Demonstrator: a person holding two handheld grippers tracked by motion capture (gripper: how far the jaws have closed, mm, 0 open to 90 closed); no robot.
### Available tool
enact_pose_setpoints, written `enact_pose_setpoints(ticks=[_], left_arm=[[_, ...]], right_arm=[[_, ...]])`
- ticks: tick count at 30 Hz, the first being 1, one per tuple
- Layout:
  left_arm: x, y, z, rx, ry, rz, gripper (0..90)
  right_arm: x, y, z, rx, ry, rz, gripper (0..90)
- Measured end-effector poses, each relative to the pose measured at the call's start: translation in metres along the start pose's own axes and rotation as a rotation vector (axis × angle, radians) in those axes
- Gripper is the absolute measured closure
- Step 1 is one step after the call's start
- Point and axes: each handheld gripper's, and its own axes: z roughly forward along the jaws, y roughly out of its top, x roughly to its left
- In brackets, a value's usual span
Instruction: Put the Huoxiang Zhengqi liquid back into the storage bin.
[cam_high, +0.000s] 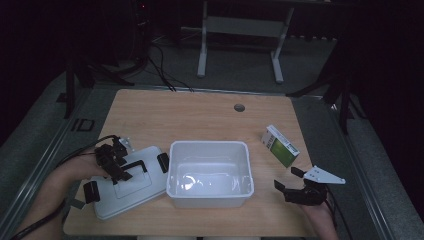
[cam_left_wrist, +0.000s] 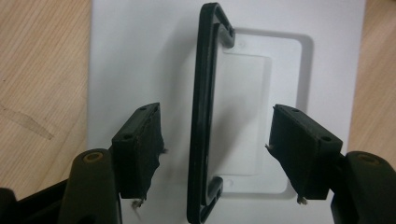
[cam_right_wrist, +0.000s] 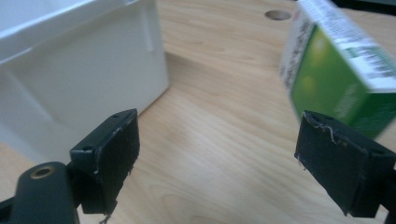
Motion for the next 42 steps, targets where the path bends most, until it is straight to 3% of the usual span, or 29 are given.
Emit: enact_pose_setpoints(ticks=[14, 31, 42], left_arm=[[0.001, -0.003, 0.0, 0.003, -0.01, -0.003, 34.7], [0.002, -0.006, 0.0, 0.011, -0.016, -0.016, 34.8], [0.002, -0.006, 0.001, 0.018, -0.02, -0.012, 34.8]], right_arm=[[-0.037, 0.018, -0.003, 0.026, -0.063, 0.012, 13.3], [-0.073, 0.036, 0.023, 0.104, -0.089, 0.02, 13.7], [-0.088, 0.053, 0.041, 0.18, -0.091, -0.015, 14.6]])
